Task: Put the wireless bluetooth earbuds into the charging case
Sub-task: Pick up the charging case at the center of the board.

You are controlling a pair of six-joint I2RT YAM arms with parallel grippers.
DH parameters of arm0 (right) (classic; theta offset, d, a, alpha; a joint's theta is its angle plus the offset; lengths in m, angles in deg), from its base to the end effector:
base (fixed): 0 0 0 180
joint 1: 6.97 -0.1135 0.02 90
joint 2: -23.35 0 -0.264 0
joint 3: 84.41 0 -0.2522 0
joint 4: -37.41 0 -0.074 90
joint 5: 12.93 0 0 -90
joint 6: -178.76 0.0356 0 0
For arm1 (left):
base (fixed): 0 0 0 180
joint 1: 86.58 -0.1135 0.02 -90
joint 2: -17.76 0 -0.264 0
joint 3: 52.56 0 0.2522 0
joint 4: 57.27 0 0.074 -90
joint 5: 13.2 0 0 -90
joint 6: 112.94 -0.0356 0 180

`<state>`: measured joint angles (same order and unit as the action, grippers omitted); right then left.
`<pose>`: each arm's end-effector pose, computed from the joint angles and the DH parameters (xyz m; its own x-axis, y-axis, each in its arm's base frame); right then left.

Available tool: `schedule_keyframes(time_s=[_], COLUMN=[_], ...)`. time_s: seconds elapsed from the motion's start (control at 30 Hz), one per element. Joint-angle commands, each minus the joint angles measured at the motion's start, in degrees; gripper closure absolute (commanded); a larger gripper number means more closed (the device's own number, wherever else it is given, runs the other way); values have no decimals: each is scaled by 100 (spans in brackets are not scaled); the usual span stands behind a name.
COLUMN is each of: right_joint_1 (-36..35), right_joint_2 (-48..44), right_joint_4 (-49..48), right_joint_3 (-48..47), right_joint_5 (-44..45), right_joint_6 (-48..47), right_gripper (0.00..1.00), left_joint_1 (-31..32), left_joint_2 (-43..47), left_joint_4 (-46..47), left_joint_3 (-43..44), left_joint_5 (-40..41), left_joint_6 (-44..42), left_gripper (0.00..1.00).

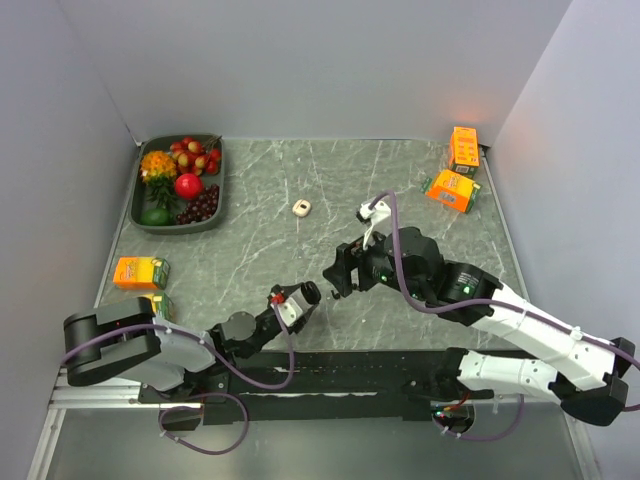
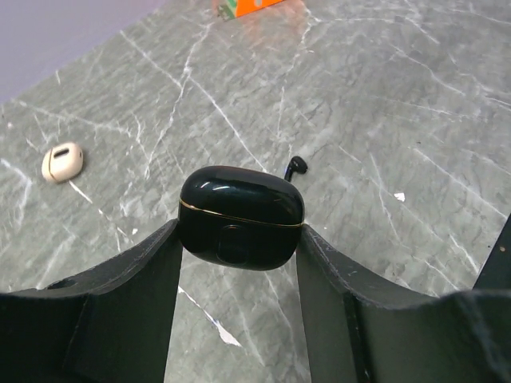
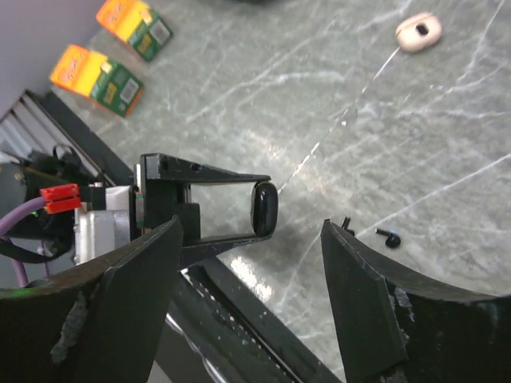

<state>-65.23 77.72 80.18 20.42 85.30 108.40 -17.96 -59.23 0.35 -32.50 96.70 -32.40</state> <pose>0.1113 0.1702 0.3768 -0.4448 -0.0867 -0.8914 -0.6608 0.7036 0.2613 0.0863 -0.1871 0.1607 0.1278 0.0974 -0.9870 0.7406 0.6526 0.1603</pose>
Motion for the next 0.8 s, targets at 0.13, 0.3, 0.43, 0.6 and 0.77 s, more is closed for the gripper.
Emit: schedule_keyframes(time_s=[0.13,0.3,0.43,0.6,0.77], right_joint_1=[139,139,131,122,122], right_joint_2=[126,372,592,619,724], right_joint_4=[-71,-405,-432,-572,-520], right_joint_3=[111,208,68,-11,-117], right_joint_5=[-743,-1148,-1078,-1016,-902], right_joint_6=[-92,5,5,22,-13], right_gripper=[28,36,31,30,32], left_joint_1=[99,99,99,90,99], left_joint_2=[552,1115,1388,1450,1398], left_joint_4=[2162,1319,914,694,623], left_joint_3=[143,310,397,450,494], left_joint_5=[-320,-495,-514,-426,-399], left_joint_6=[-241,-250,-311,-285,-241], left_gripper=[99,99,99,99,99])
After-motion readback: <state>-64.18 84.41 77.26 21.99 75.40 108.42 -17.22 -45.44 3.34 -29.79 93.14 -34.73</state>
